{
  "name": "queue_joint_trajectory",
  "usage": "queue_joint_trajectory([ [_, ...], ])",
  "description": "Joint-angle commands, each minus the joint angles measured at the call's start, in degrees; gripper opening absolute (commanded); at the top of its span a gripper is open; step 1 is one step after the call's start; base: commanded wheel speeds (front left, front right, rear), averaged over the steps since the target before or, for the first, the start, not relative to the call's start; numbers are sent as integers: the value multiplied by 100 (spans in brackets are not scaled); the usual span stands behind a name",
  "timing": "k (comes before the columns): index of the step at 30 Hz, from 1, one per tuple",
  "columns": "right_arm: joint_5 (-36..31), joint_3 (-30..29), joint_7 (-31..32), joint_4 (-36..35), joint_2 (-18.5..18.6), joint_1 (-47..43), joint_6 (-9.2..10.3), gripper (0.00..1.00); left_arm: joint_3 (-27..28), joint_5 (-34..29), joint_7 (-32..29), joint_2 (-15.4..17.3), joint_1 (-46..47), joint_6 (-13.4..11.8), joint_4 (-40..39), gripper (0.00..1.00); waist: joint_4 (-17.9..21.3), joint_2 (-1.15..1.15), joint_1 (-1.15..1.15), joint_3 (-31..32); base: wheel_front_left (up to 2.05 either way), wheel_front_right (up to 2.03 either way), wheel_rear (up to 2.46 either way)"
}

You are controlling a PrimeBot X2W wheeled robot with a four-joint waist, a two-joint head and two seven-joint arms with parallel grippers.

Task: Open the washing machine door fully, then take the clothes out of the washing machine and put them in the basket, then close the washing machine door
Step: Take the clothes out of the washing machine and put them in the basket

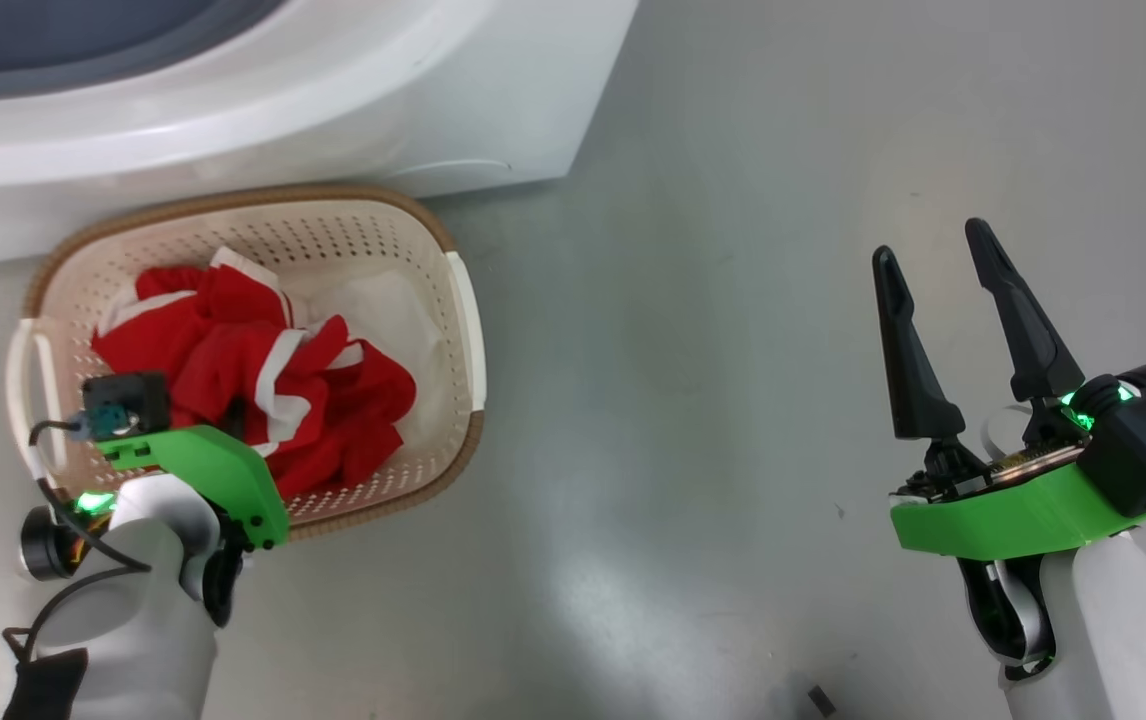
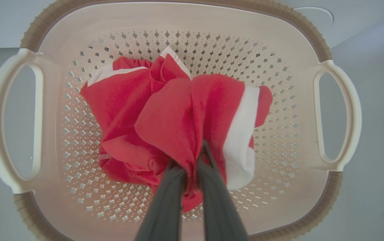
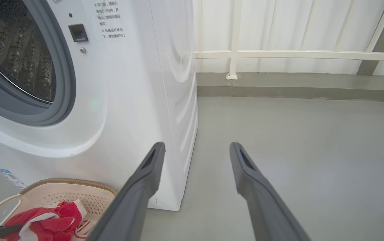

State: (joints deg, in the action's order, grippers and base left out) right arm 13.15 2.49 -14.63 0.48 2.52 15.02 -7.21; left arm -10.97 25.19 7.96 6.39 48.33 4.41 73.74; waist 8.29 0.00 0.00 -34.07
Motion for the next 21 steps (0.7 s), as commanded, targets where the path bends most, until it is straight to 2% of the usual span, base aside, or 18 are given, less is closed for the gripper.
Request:
queue_joint_trajectory([
  [1, 53, 129, -37, -157, 36, 45, -28, 100, 93, -32, -3, 245, 1, -9, -25, 0, 122, 0, 0, -168, 0, 0, 0],
  [7, 115, 141, -37, -128, 36, 74, -28, 100, 56, -13, 36, 319, 29, 10, -1, 0, 159, 0, 0, -192, 0, 0, 0],
  [8, 126, 144, -37, -112, 36, 79, -28, 100, 60, 5, 20, 319, 17, 14, 2, 3, 160, 0, 0, -172, 0, 0, 0],
  [10, 144, 153, -37, -78, 36, 84, -28, 100, 54, 18, 26, 323, -15, 0, 7, 31, 157, 0, 0, -108, 0, 0, 0],
  [11, 149, 156, -37, -61, 36, 79, -28, 100, 58, 31, 52, 322, -37, -10, 8, 40, 154, 0, 0, -71, 0, 0, 0],
  [12, 152, 157, -37, -47, 36, 71, -28, 100, 57, 40, 70, 318, -59, -15, 10, 92, 150, 0, 0, -33, 0, 0, 0],
  [13, 153, 158, -37, -38, 36, 62, -28, 100, 52, 46, 76, 315, -79, -16, 11, 100, 145, 0, 0, -1, 0, 0, 0],
  [21, 149, 152, -37, 46, 36, -33, -28, 100, 99, 184, 435, 280, -210, 88, -2, 100, 48, 0, 0, 371, 0, 0, 0],
])
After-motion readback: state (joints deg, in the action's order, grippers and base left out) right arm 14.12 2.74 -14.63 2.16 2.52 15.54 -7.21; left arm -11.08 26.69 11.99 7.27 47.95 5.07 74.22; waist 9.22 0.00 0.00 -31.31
